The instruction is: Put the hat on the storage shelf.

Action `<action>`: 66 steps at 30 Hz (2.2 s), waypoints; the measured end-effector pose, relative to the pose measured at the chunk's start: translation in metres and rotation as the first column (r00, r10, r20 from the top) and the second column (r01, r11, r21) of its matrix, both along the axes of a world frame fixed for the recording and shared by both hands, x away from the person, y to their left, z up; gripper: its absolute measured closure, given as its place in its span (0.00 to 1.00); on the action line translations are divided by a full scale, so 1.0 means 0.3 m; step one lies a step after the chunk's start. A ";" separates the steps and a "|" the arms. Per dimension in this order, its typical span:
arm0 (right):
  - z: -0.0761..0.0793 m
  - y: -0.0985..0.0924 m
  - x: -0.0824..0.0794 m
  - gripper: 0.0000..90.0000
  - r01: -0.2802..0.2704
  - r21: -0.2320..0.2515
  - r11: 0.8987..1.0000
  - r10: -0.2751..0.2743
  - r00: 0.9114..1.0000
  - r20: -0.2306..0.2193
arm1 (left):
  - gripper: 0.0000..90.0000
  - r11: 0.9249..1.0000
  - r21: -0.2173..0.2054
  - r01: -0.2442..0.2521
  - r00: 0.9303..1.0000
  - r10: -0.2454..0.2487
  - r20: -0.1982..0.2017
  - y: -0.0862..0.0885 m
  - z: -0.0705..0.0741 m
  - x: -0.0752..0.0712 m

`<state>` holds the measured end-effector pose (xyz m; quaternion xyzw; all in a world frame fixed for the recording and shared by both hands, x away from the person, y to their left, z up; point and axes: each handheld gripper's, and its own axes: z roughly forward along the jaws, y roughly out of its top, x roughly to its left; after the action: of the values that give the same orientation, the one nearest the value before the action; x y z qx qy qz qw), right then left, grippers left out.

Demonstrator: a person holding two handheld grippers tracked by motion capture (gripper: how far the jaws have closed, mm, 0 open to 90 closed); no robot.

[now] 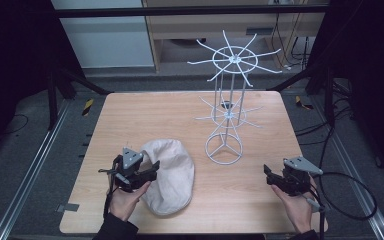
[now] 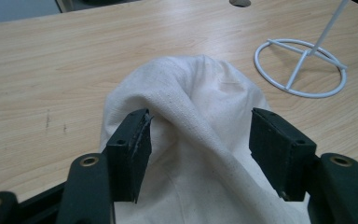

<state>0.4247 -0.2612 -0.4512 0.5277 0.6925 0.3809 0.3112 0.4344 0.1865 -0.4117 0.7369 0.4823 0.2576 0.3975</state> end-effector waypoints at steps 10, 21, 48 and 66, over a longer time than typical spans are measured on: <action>-0.006 0.001 0.005 0.30 -0.009 0.000 1.000 0.009 1.000 -0.016 | 0.44 1.000 0.021 -0.014 0.998 0.015 -0.057 -0.035 -0.060 0.044; -0.013 0.000 0.010 0.31 -0.014 -0.006 1.000 0.014 1.000 -0.026 | 0.63 1.000 0.004 -0.018 0.994 0.019 -0.109 -0.032 -0.080 0.067; -0.023 -0.009 0.016 0.32 -0.022 -0.003 1.000 0.022 0.998 -0.051 | 0.98 0.999 -0.052 0.016 0.998 -0.020 -0.066 0.038 -0.003 0.050; -0.028 -0.012 0.012 0.32 -0.033 0.000 0.999 0.033 0.999 -0.042 | 0.98 0.984 -0.156 0.085 0.993 -0.070 0.095 0.097 0.130 -0.024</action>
<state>0.4284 -0.2647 -0.4595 0.5238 0.7077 0.3747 0.2904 0.4273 0.2155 -0.3729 0.7086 0.4540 0.2353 0.4862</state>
